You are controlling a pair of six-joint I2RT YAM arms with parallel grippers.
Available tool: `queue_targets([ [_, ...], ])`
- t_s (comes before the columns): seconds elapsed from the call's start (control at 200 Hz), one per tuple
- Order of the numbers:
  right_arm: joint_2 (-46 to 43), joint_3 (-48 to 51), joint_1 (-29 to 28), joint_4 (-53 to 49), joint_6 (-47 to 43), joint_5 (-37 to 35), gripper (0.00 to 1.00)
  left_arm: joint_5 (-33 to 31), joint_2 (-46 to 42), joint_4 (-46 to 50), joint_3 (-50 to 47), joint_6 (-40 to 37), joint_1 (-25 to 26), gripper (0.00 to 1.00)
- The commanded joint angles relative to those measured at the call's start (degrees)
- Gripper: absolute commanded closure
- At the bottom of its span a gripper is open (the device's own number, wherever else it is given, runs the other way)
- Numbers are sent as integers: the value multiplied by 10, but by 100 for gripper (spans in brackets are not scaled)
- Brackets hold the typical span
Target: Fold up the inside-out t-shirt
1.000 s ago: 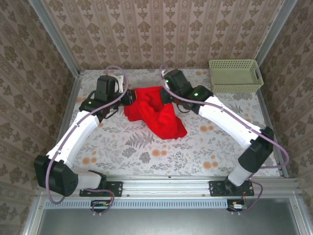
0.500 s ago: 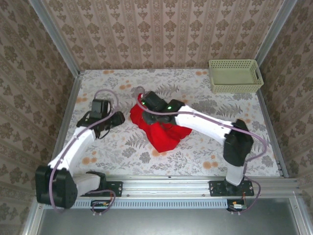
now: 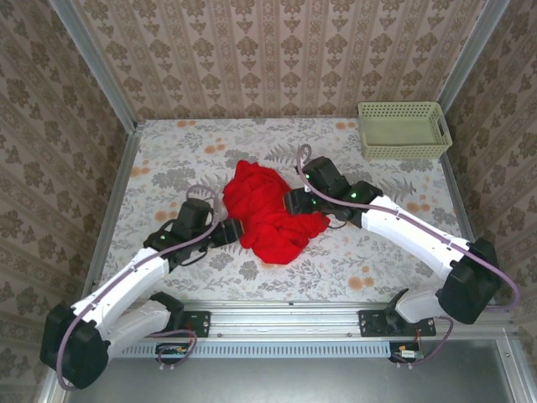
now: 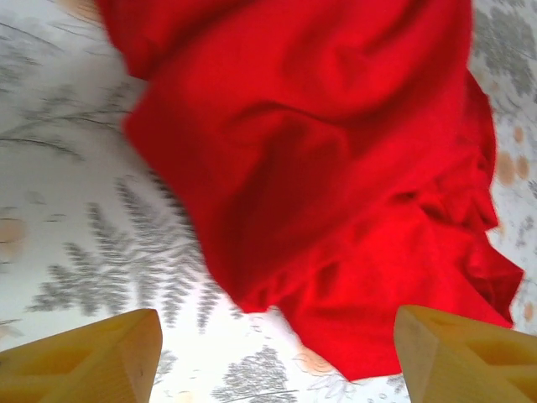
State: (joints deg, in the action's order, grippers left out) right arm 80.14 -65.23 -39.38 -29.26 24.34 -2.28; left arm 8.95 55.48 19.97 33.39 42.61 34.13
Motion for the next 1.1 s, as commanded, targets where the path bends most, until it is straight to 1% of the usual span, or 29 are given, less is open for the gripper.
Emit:
queue_targets([
  [0.0,23,43,-9,2,53,23,43,-20,29,-43,5,34,12,23],
  [0.1,31,57,-18,0,57,15,42,-25,63,-45,-5,42,13,19],
  [0.215,53,59,-38,-9,56,6,41,-11,108,-75,-13,44,14,20],
  [0.26,63,58,-46,-7,56,5,42,0,121,-104,-18,46,15,21],
  [0.305,74,56,-53,-7,57,1,42,16,134,-137,-24,44,15,25],
  [0.36,89,52,-59,-9,57,-3,45,30,151,-164,-25,42,16,27],
  [0.44,111,42,-62,-11,57,-10,51,35,180,-179,-20,39,16,30],
  [0.535,131,31,-64,-30,52,-19,56,44,210,-192,-13,36,16,38],
  [0.685,124,20,-68,-47,40,-47,82,49,228,-191,-2,23,16,55],
  [0.81,81,20,-69,-67,26,-85,96,28,222,-145,19,-8,12,71],
  [0.88,55,24,-68,-74,19,-93,98,16,215,-124,28,-25,8,78],
  [0.965,22,32,-66,-70,13,-84,99,6,209,-98,42,-47,4,88],
  [1.095,0,41,-51,-68,23,-74,100,-8,196,-69,59,-71,1,98],
])
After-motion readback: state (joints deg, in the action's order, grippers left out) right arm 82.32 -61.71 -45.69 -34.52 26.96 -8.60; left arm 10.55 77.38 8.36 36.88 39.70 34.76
